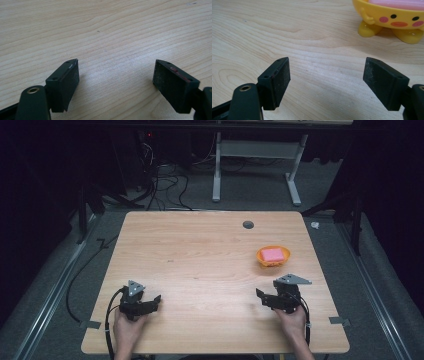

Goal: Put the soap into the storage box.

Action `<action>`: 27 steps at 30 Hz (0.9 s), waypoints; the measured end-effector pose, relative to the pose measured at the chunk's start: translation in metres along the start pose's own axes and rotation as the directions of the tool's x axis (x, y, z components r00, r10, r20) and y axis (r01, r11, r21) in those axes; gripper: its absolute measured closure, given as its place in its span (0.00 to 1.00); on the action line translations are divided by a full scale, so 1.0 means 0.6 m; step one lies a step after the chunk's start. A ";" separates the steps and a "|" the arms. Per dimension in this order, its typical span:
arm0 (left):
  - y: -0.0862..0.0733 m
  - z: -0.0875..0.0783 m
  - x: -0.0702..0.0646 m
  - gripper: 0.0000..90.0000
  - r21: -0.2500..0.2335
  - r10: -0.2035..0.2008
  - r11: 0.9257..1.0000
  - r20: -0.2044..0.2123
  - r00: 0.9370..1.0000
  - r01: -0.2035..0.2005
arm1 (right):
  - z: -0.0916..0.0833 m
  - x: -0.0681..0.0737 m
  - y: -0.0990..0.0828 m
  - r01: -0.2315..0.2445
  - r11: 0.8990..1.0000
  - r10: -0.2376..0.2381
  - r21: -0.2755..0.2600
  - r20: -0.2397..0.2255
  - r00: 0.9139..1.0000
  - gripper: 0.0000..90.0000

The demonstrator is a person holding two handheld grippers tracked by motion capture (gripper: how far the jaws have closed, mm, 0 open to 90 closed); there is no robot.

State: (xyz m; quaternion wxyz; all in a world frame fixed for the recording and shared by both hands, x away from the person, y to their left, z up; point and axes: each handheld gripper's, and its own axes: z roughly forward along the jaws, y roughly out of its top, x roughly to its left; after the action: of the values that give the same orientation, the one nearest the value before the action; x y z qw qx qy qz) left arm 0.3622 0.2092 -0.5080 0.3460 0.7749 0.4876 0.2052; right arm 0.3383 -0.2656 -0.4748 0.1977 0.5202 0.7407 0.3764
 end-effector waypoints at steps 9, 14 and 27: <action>0.000 0.000 0.000 0.24 0.000 0.000 1.000 0.000 1.000 0.000 | 0.006 0.002 -0.010 0.019 1.000 -0.019 0.021 0.018 1.000 0.25; 0.000 0.000 0.000 0.24 0.000 0.000 1.000 0.000 1.000 0.000 | 0.010 0.002 -0.015 0.025 0.999 -0.026 0.035 0.025 0.999 0.25; 0.000 0.000 0.000 0.24 0.000 0.000 1.000 -0.001 1.000 0.000 | 0.021 0.005 -0.025 0.051 0.997 -0.055 0.063 0.051 0.997 0.25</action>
State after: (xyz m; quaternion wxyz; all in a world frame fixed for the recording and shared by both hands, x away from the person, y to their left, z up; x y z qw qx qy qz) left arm 0.3621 0.2091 -0.5080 0.3460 0.7747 0.4878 0.2054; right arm 0.3366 -0.2611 -0.4937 0.2110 0.5159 0.7599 0.3344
